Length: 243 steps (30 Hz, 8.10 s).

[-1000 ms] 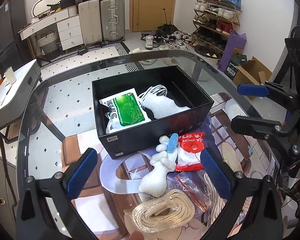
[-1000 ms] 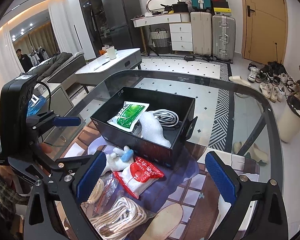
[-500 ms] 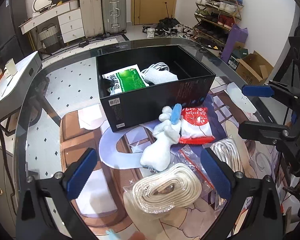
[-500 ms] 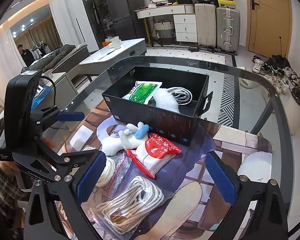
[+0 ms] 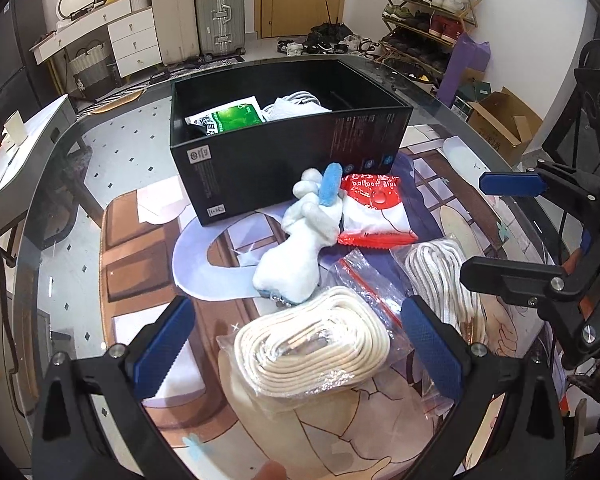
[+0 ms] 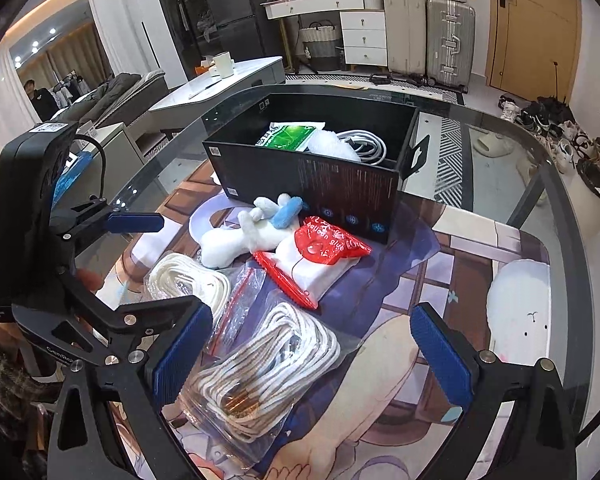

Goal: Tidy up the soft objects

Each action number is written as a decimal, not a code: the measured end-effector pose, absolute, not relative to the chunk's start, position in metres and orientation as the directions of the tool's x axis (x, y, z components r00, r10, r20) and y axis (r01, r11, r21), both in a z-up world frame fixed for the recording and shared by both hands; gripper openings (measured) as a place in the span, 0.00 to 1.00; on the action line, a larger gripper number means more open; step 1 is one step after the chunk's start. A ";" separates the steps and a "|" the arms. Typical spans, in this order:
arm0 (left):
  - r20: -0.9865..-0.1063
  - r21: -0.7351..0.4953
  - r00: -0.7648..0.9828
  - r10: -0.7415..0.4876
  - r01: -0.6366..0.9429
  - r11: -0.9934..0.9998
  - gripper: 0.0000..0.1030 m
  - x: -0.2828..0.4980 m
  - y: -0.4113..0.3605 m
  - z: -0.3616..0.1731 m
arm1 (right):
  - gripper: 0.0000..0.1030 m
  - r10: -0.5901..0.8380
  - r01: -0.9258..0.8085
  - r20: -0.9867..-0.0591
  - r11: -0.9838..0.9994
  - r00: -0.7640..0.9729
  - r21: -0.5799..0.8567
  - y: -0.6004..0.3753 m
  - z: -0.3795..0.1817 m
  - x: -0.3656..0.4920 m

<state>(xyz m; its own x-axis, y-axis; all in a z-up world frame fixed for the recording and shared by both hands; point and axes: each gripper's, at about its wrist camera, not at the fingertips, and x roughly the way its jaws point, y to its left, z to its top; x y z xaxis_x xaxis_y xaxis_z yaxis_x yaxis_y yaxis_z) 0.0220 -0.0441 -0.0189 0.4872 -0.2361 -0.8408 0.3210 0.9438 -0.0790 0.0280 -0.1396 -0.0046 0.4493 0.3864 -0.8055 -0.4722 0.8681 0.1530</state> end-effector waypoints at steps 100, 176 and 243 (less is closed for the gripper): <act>-0.866 -0.093 0.464 -0.184 0.212 0.973 0.53 0.007 -0.026 -0.036 | 0.39 0.255 -0.409 -0.840 0.912 0.479 0.043 -0.154 -0.038 -0.001; -0.732 -0.101 0.645 -0.218 0.214 0.972 0.16 -0.015 -0.021 0.046 | 0.39 0.318 -0.472 -0.760 0.882 0.566 0.018 -0.143 0.037 -0.001; -0.723 -0.081 0.655 -0.219 0.234 0.969 0.16 0.118 -0.019 0.066 | 0.39 0.402 -0.491 -0.718 0.866 0.569 0.095 -0.114 0.068 0.134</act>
<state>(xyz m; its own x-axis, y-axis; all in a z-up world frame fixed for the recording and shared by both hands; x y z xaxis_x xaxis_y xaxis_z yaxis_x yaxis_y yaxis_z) 0.1178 -0.0193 0.0662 0.6550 -0.2188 -0.7232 0.2338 0.9689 -0.0814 0.1342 -0.1142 0.0676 0.5690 0.4017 -0.7176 -0.4912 0.8658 0.0951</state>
